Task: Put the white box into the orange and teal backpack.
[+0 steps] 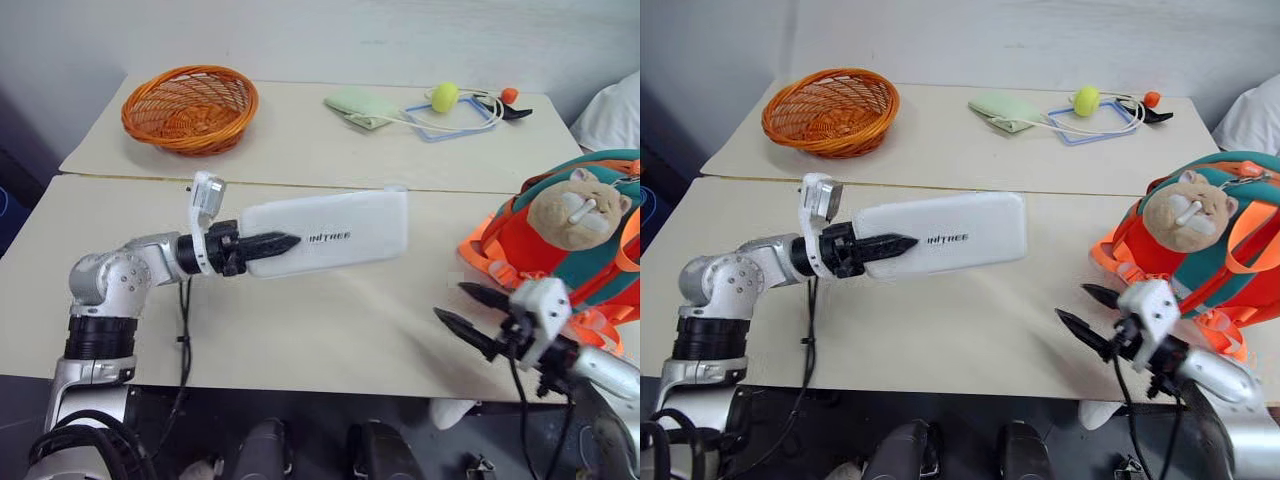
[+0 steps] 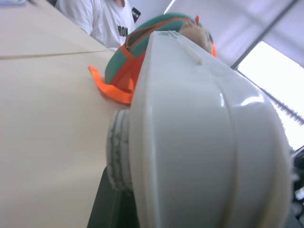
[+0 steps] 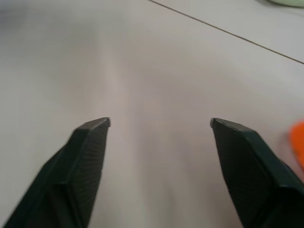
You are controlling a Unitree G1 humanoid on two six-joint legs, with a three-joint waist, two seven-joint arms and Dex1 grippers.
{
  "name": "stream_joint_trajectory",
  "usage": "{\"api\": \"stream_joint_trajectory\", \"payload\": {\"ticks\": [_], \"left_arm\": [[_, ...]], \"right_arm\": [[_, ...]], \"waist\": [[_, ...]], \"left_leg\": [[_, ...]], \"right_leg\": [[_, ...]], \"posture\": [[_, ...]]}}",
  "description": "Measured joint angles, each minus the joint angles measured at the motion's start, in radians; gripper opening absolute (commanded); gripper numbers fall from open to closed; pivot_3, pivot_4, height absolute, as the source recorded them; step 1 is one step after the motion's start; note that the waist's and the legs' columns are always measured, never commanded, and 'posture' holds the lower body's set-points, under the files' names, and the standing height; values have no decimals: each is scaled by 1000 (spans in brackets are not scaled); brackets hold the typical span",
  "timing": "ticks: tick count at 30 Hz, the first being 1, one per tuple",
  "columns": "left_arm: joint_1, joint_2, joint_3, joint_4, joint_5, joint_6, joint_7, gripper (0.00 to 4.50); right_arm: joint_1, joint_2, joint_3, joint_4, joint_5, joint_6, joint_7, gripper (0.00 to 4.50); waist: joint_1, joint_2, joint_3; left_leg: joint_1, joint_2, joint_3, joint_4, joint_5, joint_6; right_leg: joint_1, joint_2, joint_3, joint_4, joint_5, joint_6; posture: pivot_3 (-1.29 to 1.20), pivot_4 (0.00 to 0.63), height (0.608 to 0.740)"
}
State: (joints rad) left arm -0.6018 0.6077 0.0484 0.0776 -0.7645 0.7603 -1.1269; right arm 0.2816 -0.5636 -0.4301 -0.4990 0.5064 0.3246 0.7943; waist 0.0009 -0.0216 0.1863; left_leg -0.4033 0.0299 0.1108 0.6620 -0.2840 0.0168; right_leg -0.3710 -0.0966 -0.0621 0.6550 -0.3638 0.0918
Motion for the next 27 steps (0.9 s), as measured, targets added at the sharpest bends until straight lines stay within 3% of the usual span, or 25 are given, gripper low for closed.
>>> {"api": "stream_joint_trajectory", "payload": {"ticks": [6,12,17,21,24,27], "left_arm": [[19,-7,-31,19,199,-408,-120,1215],[25,60,-4,18,210,-462,-206,1215],[15,-17,52,7,118,-363,-130,1215],[11,-16,47,2,122,-357,-130,1215],[15,-13,40,0,133,-358,-134,1215],[29,-4,39,-1,139,-353,-129,1215]], "right_arm": [[240,97,-274,8,161,-74,31,4484],[234,140,-449,151,153,-243,-3,4484],[83,58,-382,207,167,-245,11,4484],[-82,-17,-269,301,184,-187,39,4484],[-190,-27,-191,358,189,-149,65,3884],[-278,-27,-101,375,197,-117,92,2862]], "waist": [[7,0,0],[-10,0,0],[-16,0,0],[-23,0,0],[-25,0,0],[-29,1,0]], "left_leg": [[-1,0,1,-1,-1,2],[6,0,5,-8,-1,2],[13,0,6,-11,-1,2],[13,0,6,-12,0,1],[13,0,6,-11,0,1],[13,1,6,-11,0,1]], "right_leg": [[0,-1,1,-1,0,0],[0,-1,7,-1,0,0],[5,-2,8,-1,0,0],[6,-1,8,-1,0,0],[5,-1,8,-1,0,0],[5,-1,8,-1,0,0]], "posture": [[0,150,740],[0,150,740],[0,150,740],[0,150,740],[0,150,740],[0,150,740]]}}
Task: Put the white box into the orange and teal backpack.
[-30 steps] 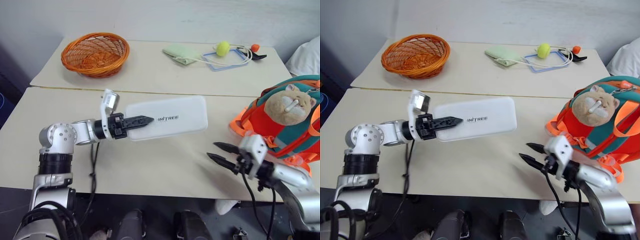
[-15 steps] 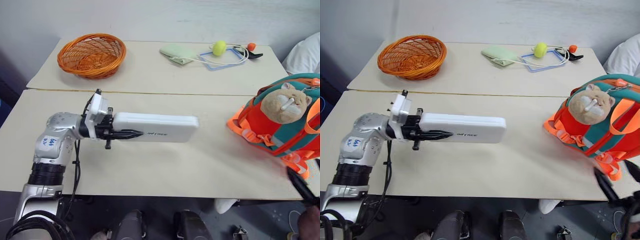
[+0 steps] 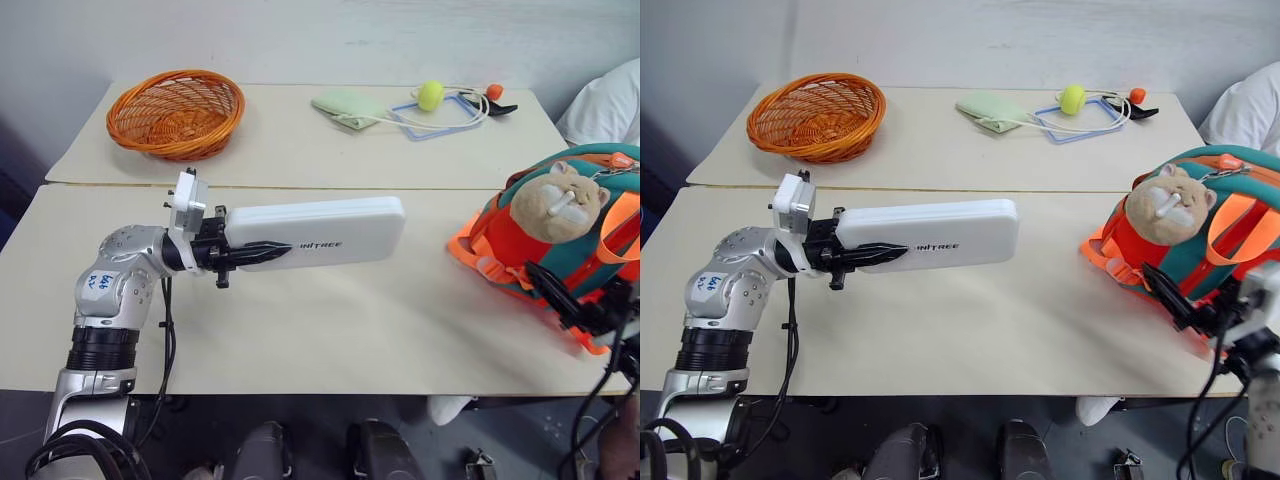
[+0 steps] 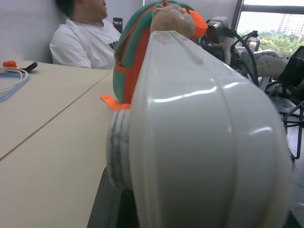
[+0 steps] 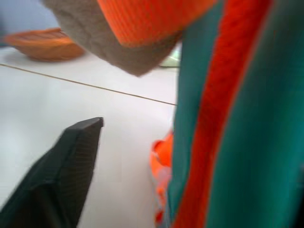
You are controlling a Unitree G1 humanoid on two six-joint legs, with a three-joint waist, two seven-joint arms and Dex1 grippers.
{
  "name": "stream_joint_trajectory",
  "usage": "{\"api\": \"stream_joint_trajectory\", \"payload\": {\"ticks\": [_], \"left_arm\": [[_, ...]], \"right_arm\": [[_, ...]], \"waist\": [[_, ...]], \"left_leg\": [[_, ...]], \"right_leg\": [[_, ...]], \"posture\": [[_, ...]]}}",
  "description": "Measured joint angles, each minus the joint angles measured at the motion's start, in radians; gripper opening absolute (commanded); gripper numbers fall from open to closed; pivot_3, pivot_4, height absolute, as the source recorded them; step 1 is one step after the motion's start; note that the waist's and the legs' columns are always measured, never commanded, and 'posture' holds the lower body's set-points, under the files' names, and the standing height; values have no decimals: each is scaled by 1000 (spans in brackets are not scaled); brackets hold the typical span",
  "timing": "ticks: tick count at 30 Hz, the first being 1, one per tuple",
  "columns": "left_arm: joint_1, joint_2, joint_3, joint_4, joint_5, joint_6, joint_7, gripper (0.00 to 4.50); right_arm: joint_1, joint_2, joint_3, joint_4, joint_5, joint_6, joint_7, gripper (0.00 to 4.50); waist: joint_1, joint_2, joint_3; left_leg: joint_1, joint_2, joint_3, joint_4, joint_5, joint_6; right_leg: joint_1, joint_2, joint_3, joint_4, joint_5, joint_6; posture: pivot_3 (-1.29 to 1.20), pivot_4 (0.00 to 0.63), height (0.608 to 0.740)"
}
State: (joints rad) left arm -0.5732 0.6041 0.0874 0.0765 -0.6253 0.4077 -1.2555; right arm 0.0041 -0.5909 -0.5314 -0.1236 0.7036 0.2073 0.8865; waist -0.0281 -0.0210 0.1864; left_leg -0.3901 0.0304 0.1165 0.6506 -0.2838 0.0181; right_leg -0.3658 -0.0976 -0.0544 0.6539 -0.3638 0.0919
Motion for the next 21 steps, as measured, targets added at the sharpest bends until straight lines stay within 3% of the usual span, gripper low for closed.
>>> {"api": "stream_joint_trajectory", "payload": {"ticks": [8,16,21], "left_arm": [[76,42,76,25,-15,93,70,1215],[80,30,194,94,-62,188,190,1215],[111,44,245,85,-102,242,201,1215]], "right_arm": [[-134,59,164,-4,0,13,41,123],[-291,192,475,-216,63,179,7,8],[-250,51,496,-457,371,430,-30,8]], "waist": [[-4,0,0],[-3,0,0],[1,-1,0]], "left_leg": [[0,1,0,0,0,0],[-7,1,0,0,1,-1],[-13,-1,-4,4,-2,2]], "right_leg": [[-1,0,0,1,0,0],[-10,0,0,7,0,0],[-10,-3,-2,4,0,0]], "posture": [[0,150,740],[0,150,740],[0,150,740]]}}
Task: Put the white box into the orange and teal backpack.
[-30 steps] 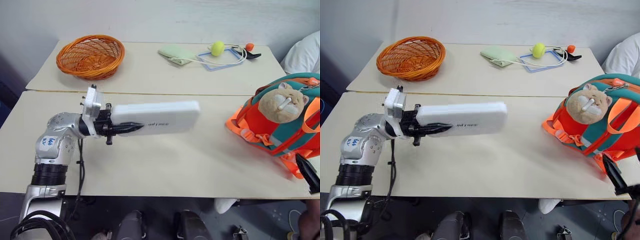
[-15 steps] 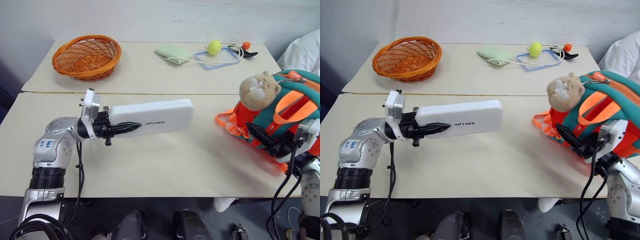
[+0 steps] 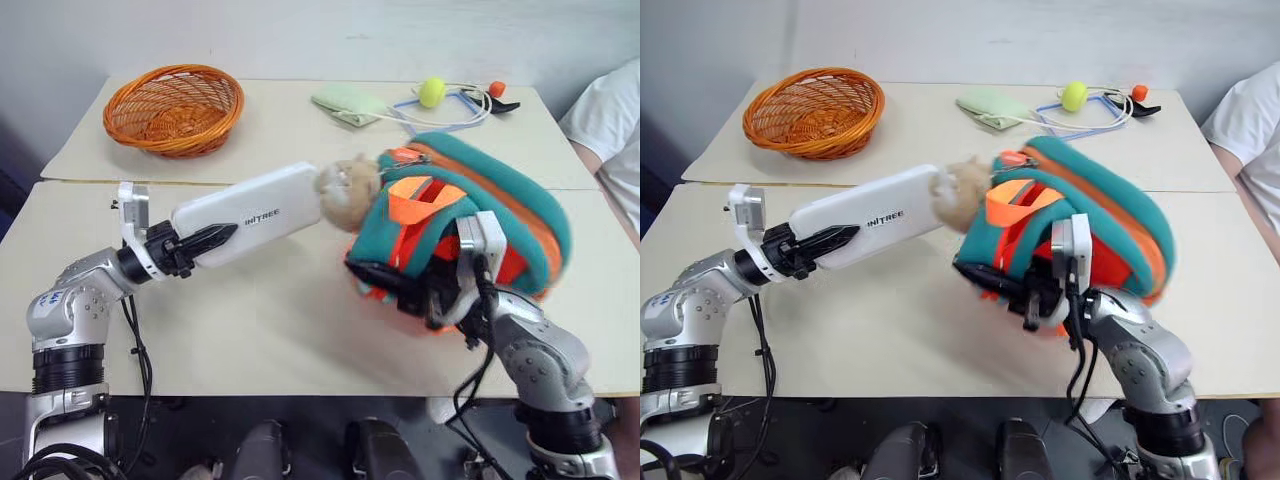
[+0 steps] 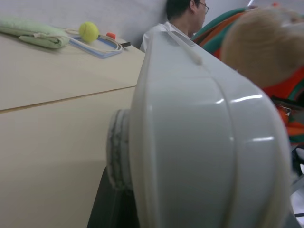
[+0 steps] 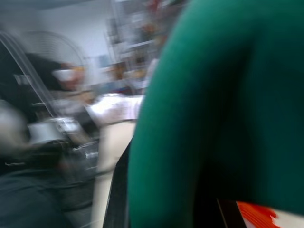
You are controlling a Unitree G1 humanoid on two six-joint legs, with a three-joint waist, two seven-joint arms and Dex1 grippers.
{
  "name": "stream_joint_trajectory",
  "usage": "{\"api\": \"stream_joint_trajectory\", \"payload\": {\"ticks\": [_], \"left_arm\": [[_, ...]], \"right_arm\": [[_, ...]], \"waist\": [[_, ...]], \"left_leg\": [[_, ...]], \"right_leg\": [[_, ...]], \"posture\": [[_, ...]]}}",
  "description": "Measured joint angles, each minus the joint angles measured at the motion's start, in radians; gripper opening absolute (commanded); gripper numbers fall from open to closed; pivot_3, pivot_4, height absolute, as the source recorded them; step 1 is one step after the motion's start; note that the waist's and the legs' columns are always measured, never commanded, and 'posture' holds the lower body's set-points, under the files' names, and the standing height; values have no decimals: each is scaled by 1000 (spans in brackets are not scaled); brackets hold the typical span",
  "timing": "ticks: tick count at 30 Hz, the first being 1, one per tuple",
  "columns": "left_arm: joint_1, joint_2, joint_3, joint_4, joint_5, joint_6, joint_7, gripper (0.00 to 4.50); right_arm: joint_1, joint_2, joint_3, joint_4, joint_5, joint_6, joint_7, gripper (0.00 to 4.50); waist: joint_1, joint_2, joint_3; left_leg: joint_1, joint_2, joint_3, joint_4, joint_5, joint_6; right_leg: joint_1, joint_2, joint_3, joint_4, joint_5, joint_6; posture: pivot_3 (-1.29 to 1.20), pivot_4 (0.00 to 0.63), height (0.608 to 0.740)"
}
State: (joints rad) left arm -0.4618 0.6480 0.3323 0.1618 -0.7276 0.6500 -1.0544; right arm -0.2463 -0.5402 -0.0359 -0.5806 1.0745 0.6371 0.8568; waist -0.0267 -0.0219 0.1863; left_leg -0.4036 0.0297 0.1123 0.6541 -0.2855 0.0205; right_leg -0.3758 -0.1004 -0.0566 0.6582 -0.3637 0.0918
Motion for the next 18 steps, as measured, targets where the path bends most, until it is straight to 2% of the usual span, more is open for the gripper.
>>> {"api": "stream_joint_trajectory", "payload": {"ticks": [3,7,18], "left_arm": [[31,24,33,-44,-14,1,-3,1215],[63,30,73,-143,-54,1,-3,1215],[165,61,202,-438,-227,25,62,1215]], "right_arm": [[86,-158,-129,-27,184,98,-13,8],[131,-245,-243,7,227,129,-23,8],[84,-212,-231,151,76,100,6,8]], "waist": [[4,-2,1],[2,-2,1],[1,-2,1]], "left_leg": [[-2,-2,-3,3,-2,4],[-1,-2,-5,4,-2,4],[-1,-1,-6,2,0,1]], "right_leg": [[4,-3,-4,-4,0,1],[7,-4,-6,-11,1,2],[7,-1,-7,-11,1,2]], "posture": [[0,150,740],[0,150,740],[0,150,740]]}}
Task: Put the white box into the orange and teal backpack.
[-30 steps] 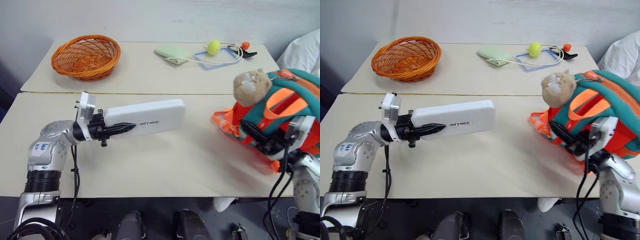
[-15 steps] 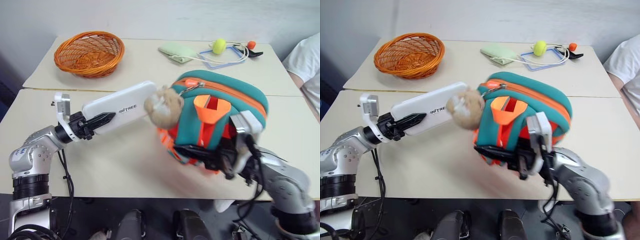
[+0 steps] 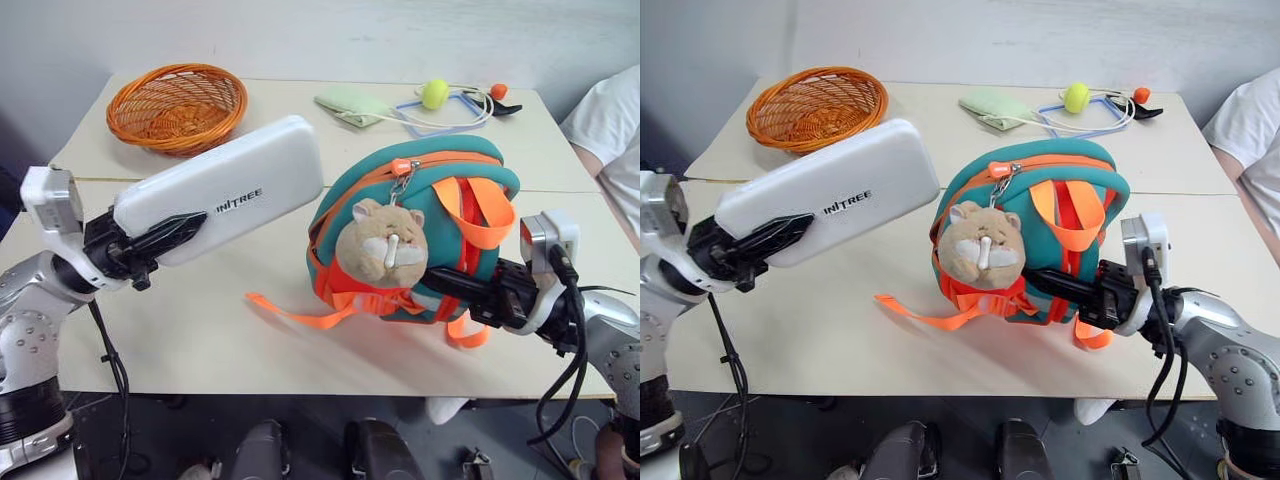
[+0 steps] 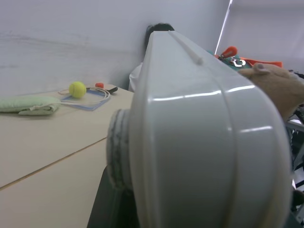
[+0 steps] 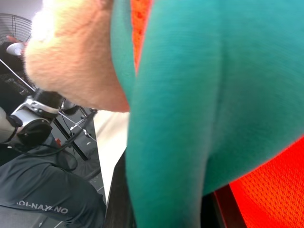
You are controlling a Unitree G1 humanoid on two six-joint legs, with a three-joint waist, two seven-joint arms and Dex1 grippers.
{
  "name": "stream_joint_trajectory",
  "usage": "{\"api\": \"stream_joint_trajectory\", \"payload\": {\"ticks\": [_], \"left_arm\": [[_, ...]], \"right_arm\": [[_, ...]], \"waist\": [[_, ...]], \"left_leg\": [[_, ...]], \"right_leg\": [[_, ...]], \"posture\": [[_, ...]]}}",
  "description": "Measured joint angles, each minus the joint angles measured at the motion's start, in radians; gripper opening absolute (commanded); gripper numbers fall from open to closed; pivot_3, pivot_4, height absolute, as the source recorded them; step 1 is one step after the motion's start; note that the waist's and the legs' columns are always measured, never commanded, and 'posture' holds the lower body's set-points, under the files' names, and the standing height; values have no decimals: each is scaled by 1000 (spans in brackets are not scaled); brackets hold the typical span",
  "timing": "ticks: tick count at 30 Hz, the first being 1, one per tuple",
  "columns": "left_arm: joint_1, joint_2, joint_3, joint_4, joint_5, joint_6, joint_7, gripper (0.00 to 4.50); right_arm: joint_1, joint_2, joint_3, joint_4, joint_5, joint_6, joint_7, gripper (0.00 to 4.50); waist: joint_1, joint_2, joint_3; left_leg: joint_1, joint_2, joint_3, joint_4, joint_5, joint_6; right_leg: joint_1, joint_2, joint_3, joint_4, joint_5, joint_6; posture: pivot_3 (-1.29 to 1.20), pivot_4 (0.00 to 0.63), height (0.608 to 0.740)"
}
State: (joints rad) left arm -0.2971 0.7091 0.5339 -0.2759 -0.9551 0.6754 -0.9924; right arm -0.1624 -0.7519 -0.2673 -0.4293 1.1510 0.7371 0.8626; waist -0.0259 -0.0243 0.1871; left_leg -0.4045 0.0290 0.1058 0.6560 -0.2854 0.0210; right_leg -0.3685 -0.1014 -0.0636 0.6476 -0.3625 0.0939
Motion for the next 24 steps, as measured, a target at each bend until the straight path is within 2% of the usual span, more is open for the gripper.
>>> {"api": "stream_joint_trajectory", "payload": {"ticks": [4,10,13,16,24], "left_arm": [[7,21,-16,-67,-28,11,12,1215],[7,27,-172,-27,92,-81,-61,1215],[-21,29,-283,19,200,-168,-100,1215],[-147,-11,-400,89,316,-249,-91,1215],[-513,-225,-689,215,490,-146,20,1215]], "right_arm": [[-11,11,19,3,-15,2,8,8],[-27,11,30,22,-70,2,35,8],[-25,11,30,28,-86,5,42,8],[-24,11,31,30,-101,5,49,8],[-29,24,34,21,-86,28,31,8]], "waist": [[4,0,0],[5,0,0],[12,0,0],[29,0,0],[44,0,0]], "left_leg": [[0,0,-1,1,0,0],[1,0,-1,0,0,0],[0,-1,0,0,0,0],[1,-1,-1,2,0,1],[-2,-1,-1,4,-1,3]], "right_leg": [[1,0,-1,0,0,0],[2,1,-1,-1,0,0],[2,1,-1,-1,0,0],[3,1,-2,-1,0,0],[3,3,-2,0,1,2]], "posture": [[0,150,740],[0,150,740],[0,150,740],[0,150,740],[0,150,740]]}}
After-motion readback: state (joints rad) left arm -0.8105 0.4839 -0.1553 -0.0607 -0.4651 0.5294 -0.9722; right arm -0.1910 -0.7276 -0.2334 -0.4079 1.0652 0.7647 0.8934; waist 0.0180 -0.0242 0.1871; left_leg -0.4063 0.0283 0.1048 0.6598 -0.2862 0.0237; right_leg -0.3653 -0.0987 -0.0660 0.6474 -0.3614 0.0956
